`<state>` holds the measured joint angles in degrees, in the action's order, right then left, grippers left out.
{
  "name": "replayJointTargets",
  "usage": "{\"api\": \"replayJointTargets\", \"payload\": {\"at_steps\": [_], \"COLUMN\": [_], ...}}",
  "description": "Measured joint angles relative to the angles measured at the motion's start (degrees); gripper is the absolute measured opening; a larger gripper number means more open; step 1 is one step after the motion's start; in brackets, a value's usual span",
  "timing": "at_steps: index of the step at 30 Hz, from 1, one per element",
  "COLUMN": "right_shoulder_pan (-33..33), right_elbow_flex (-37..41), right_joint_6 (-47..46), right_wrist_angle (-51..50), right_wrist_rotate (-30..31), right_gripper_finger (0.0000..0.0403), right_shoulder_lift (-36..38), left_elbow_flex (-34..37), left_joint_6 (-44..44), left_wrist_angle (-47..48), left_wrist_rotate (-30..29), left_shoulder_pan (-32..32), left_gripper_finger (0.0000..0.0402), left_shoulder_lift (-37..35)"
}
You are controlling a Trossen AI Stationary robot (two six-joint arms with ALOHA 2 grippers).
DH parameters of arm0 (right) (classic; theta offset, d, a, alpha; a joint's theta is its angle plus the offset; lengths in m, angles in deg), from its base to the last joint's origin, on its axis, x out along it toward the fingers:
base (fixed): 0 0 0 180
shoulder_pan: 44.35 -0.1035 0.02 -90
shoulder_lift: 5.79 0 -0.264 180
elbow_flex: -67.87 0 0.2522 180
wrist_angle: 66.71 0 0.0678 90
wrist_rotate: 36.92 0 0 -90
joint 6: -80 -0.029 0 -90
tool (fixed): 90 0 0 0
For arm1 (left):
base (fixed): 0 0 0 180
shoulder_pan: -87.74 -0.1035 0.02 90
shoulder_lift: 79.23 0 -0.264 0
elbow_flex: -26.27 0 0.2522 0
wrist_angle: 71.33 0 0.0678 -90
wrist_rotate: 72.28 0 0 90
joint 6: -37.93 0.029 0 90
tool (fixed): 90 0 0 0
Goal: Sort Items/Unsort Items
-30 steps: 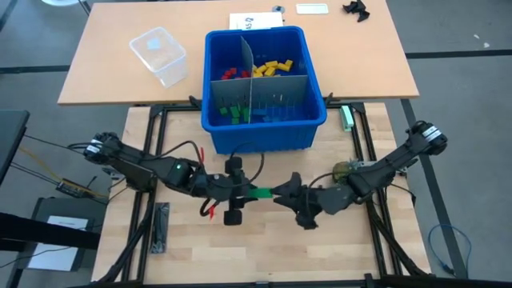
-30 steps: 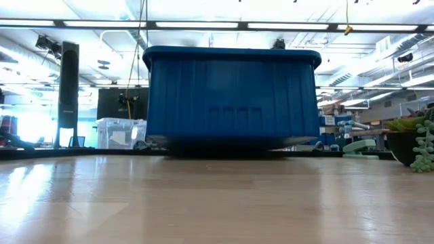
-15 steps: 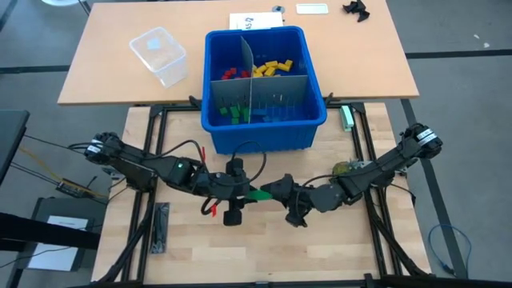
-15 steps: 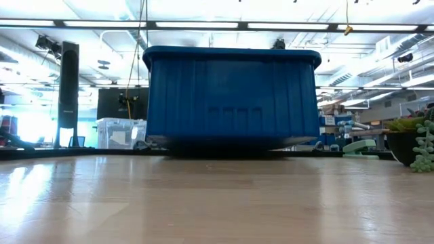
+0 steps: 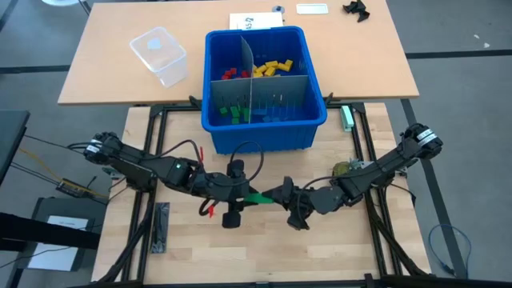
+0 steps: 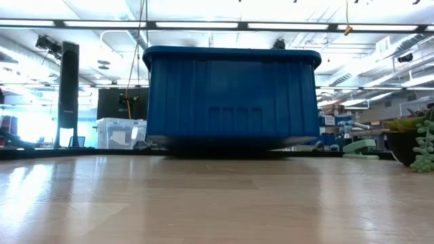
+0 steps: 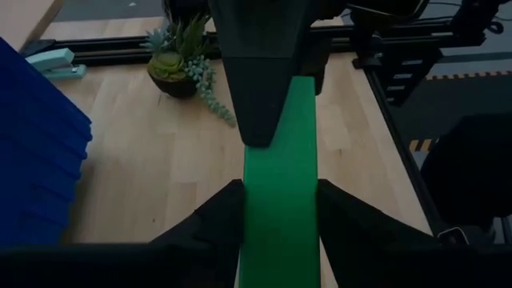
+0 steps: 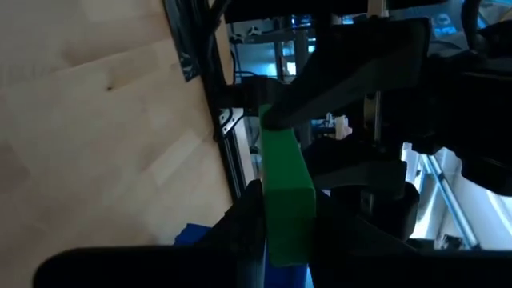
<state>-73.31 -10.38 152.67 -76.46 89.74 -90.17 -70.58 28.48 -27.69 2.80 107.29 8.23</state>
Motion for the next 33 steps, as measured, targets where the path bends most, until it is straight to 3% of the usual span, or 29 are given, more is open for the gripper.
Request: {"api": "replayJointTargets", "payload": {"at_steps": [7, 13, 23, 27, 33], "right_shoulder_pan": [0.0, 0.3, 3.6, 6.0, 10.5], "right_elbow_flex": [0.0, -0.2, -0.2, -0.2, -3.6], "right_joint_6": [-4.8, -8.4, -21.9, -31.9, -48.0], "right_wrist_angle": [0.2, 1.0, 4.2, 5.3, 4.7], "right_wrist_rotate": [0.6, 3.3, 4.7, 5.6, 7.2], "right_gripper_finger": [0.0055, 0.0055, 0.0055, 0.0055, 0.0056], "right_shoulder_lift": [0.0, 0.2, 0.2, 0.2, 0.2], "left_elbow_flex": [0.0, -1.8, -3.8, -0.8, 11.0], "left_joint_6": [-1.3, 1.7, 2.7, 1.6, -3.8], "left_wrist_angle": [-0.3, 2.6, 13.7, 14.9, 12.8], "left_wrist_rotate": [-1.1, -6.1, -25.1, -31.0, -36.1], "left_shoulder_pan": [-0.5, -0.5, 1.9, 4.1, 6.3], "left_gripper_finger": [0.0177, 0.0212, 0.0218, 0.0218, 0.0218], "left_shoulder_lift": [0.0, -0.3, -9.4, -13.7, -21.8]}}
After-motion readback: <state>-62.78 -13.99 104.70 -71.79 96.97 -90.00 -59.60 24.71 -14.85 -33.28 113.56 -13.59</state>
